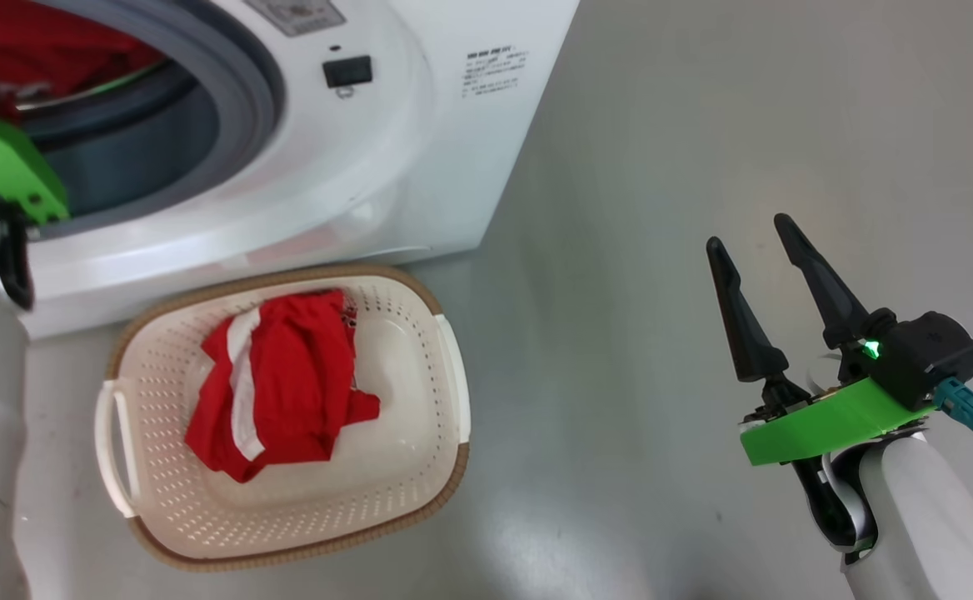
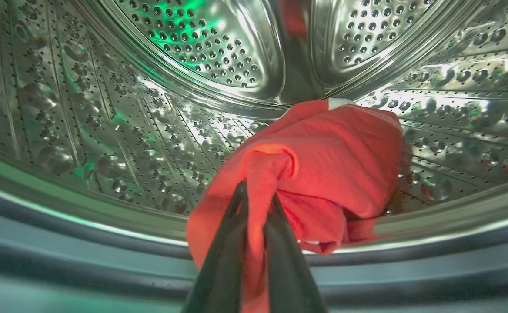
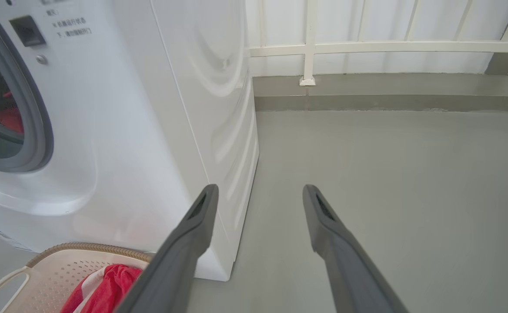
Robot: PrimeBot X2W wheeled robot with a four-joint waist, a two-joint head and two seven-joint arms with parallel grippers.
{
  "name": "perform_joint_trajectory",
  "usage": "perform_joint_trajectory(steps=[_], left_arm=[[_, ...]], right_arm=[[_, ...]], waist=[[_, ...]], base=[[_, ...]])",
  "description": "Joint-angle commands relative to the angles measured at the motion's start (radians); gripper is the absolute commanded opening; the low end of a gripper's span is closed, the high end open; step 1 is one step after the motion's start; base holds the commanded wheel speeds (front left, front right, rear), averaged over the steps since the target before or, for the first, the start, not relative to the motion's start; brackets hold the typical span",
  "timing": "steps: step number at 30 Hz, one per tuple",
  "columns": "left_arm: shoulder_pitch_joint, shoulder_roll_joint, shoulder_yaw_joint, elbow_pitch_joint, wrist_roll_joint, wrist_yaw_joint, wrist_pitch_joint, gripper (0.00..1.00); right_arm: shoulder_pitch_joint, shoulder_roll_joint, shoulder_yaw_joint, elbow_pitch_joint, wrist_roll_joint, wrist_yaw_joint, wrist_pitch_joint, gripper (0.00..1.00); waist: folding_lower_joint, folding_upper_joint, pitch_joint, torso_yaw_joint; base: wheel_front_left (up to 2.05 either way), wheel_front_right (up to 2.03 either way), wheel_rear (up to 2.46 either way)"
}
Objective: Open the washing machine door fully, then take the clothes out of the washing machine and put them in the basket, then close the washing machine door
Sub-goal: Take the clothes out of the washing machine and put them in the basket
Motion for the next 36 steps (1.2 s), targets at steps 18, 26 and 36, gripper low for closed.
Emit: perform_joint_trajectory(steps=[18, 26, 36], left_arm=[[0.422, 0.004, 0.142, -0.469, -0.045, -0.047, -0.036, 0.00], [0.597, -0.035, 0.200, -0.685, -0.021, -0.067, -0.036, 0.00], [0.783, -0.103, 0.237, -0.946, 0.015, -0.073, -0.036, 0.00]], right_arm=[[0.086, 0.011, -0.023, -0.002, 0.000, 0.007, -0.006, 1.00], [0.133, 0.025, -0.028, 0.001, 0.005, 0.007, -0.006, 1.00], [0.173, 0.033, -0.029, 0.011, 0.005, 0.007, -0.006, 1.00]], waist=[[-0.0001, -0.0001, -0.212, 0.076], [-0.0001, -0.0001, -0.297, 0.087], [-0.0001, -0.0001, -0.385, 0.080]], base=[[0.00, 0.00, 0.00], [0.00, 0.00, 0.00], [0.00, 0.00, 0.00]])
